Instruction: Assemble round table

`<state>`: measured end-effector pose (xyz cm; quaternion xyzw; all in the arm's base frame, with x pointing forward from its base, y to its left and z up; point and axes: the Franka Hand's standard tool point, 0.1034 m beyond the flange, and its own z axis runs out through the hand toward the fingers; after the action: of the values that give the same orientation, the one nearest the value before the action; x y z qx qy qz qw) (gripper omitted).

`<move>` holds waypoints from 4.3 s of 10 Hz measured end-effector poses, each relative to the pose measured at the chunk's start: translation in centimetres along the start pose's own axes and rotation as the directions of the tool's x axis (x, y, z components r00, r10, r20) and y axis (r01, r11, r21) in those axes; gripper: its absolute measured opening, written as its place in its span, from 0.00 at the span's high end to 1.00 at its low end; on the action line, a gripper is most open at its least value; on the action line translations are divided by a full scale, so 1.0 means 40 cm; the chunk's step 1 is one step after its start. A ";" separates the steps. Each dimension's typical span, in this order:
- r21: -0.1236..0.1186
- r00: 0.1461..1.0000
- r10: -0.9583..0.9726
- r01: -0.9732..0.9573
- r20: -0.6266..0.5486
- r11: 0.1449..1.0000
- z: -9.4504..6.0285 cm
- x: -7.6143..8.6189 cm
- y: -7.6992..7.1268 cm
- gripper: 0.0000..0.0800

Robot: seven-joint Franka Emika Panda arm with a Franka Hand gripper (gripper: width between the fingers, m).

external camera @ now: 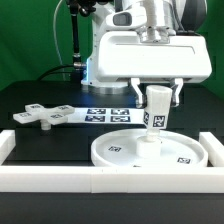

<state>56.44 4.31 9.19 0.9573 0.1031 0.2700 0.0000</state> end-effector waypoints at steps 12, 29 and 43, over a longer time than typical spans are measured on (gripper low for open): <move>-0.006 1.000 0.009 -0.009 0.007 1.000 -0.009 0.004 0.023 0.49; -0.009 1.000 -0.016 0.016 0.019 1.000 -0.002 -0.004 0.035 0.20; 0.143 0.909 -0.063 0.003 0.413 0.990 -0.025 0.001 -0.021 0.19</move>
Offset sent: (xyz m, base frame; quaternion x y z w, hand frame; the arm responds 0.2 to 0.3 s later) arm -0.0050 -0.0010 -0.0031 0.0020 0.0003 0.0032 1.0000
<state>55.78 5.09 10.00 0.9886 0.1355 0.0521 -0.0404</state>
